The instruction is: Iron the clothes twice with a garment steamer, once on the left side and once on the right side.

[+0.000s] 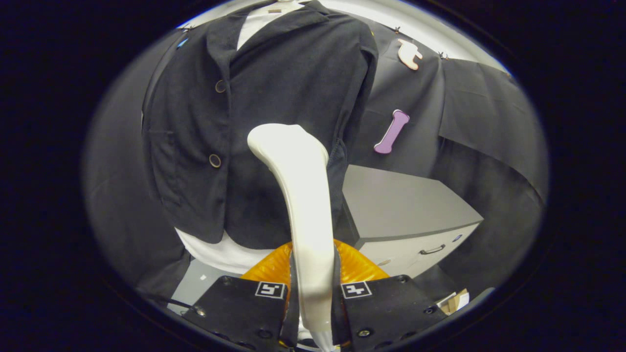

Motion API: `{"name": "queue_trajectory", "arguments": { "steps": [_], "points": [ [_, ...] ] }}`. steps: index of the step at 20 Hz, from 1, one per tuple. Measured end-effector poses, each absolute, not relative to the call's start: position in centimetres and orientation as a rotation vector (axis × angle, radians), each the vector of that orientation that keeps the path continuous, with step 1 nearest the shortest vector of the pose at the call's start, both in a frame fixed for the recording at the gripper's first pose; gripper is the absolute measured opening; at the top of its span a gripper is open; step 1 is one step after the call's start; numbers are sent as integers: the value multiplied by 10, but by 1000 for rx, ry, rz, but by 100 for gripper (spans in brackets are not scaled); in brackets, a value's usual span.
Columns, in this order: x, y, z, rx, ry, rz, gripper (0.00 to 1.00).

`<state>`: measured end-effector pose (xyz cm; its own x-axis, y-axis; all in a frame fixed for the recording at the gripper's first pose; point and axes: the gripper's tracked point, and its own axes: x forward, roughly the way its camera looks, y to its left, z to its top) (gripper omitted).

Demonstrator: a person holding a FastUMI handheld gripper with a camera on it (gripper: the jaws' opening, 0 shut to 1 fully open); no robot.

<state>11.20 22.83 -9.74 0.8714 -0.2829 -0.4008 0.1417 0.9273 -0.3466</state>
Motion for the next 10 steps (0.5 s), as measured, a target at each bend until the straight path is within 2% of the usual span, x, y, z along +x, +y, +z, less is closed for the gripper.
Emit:
{"name": "queue_trajectory", "arguments": {
  "steps": [5, 10],
  "points": [
    [106, 233, -119, -345, 474, -192, 29],
    [92, 225, -162, -310, 588, -201, 28]
  ]
}}
